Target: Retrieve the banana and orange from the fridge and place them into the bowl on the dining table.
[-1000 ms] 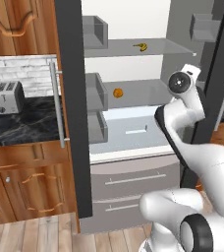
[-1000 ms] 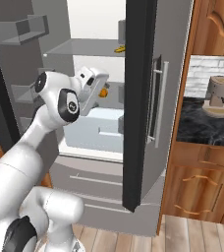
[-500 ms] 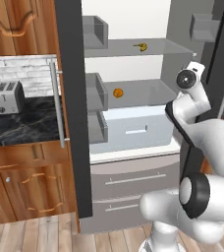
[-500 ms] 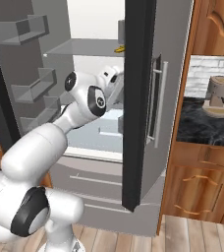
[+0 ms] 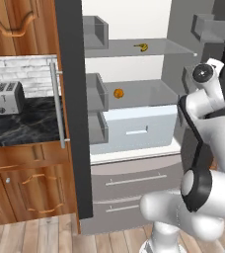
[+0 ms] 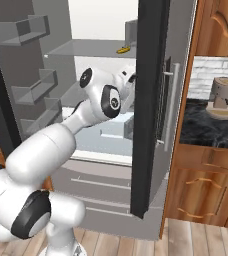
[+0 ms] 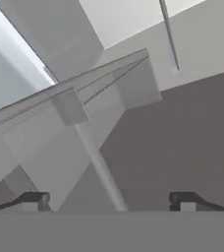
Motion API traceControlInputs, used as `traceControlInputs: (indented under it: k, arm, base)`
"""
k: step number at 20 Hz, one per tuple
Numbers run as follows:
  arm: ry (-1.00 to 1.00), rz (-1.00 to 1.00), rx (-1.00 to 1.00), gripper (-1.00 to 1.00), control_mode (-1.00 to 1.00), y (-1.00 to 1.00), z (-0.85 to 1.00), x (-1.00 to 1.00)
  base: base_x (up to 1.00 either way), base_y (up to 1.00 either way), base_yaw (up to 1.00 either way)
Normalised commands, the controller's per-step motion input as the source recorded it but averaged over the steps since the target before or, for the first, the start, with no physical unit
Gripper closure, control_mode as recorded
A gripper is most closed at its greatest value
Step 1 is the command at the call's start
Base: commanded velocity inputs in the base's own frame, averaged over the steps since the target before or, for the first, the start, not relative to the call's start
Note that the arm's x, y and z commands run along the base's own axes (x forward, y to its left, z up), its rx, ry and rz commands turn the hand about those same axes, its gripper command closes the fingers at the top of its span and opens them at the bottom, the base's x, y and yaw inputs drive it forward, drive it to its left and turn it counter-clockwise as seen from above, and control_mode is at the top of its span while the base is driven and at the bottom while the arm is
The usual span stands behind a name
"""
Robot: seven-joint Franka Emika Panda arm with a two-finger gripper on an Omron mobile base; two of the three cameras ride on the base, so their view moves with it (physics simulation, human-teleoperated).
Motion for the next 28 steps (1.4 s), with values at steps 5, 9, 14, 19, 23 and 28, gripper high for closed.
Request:
traceControlInputs:
  k: [5,9,14,19,23,28]
  arm:
    - [0.03,-0.23,0.02,-1.0,-1.0,-1.0,-0.35,-0.74]
    - [0.01,-0.16,0.04,-1.0,-1.0,-0.96,-0.12,-0.39]
    - [-0.09,0.0,0.01,-1.0,-1.0,0.18,0.51,-0.7]
    - [-0.23,0.0,0.02,-1.0,-1.0,0.91,0.6,-0.43]
    - [-0.07,0.0,0.34,-1.0,-1.0,0.86,-0.08,-0.03]
    - [-0.01,0.0,0.54,-1.0,-1.0,0.8,-0.04,-0.25]
  base:
    - [0.0,0.0,0.0]
    - [0.0,0.0,0.0]
    - [0.0,0.0,0.0]
    - [0.0,0.0,0.0]
    - [0.0,0.0,0.0]
    - [0.0,0.0,0.0]
